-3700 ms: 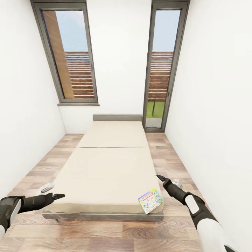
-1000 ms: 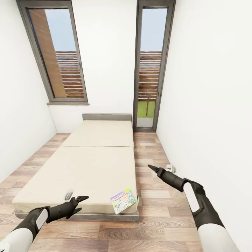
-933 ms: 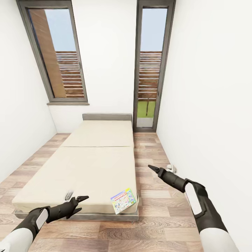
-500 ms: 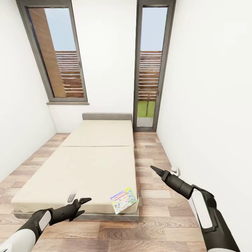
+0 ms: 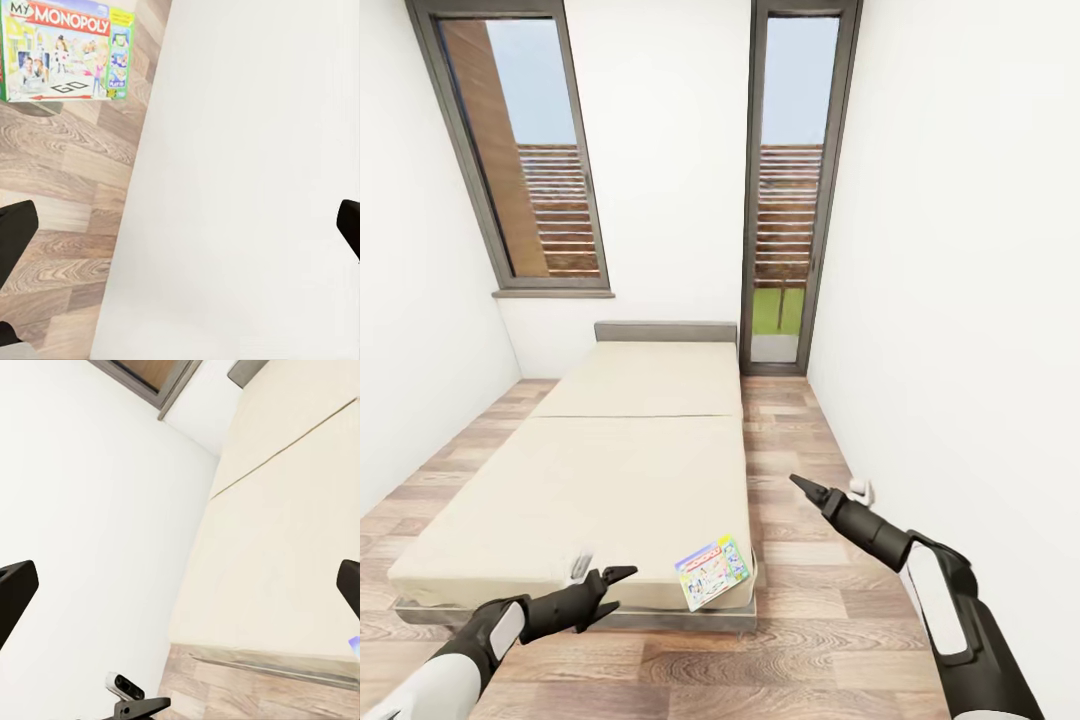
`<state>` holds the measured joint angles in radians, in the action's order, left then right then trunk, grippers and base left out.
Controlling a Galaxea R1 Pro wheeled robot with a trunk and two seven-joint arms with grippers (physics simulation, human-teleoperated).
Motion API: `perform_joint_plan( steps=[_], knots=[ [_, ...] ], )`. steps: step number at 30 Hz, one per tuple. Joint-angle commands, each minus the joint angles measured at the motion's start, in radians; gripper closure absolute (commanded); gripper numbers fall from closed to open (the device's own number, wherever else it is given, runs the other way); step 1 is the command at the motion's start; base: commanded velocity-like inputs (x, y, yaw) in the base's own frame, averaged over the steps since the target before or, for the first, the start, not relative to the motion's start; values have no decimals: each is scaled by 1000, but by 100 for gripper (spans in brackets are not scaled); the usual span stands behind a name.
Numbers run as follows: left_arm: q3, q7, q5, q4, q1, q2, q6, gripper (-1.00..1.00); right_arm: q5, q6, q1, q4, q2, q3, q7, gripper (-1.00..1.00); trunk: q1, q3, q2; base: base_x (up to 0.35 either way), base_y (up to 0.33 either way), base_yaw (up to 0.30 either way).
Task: Put all the toys in the child's room - the three board games (two on the bed and one on the table), the two jigsaw puzzles on the table, and the tennis ball on the table - inside the toy box on the table in the child's room.
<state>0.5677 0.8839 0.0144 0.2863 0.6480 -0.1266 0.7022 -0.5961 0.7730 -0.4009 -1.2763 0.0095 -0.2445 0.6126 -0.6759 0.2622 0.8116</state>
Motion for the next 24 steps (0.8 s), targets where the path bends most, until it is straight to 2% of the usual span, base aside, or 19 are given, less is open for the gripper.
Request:
perform_joint_plan(
  steps=[1,5,10,16,19,24],
  knots=[
    [2,1,1,0,1,12,7,-100,-1,5,-1,13,1,-3,3,-100,-4,5,8,0,0,0],
    [-1,1,0,-1,1,38,6,-100,-1,4,-1,37,-1,-7,8,-100,-19,17,36,0,0,0],
    [-1,4,1,-1,1,47,8,-100,-10,5,-1,45,0,-15,9,-100,-39,33,71,0,0,0],
    [2,26,1,-1,1,42,12,-100,-25,6,-1,41,1,-17,7,-100,-62,52,113,0,0,0],
    [2,65,2,0,1,35,14,-100,-28,7,-1,43,0,-18,7,-100,-73,61,134,0,0,0],
    [2,138,0,0,1,7,16,-100,-28,9,-1,41,-1,-20,8,-100,-92,77,169,0,0,0]
  ],
)
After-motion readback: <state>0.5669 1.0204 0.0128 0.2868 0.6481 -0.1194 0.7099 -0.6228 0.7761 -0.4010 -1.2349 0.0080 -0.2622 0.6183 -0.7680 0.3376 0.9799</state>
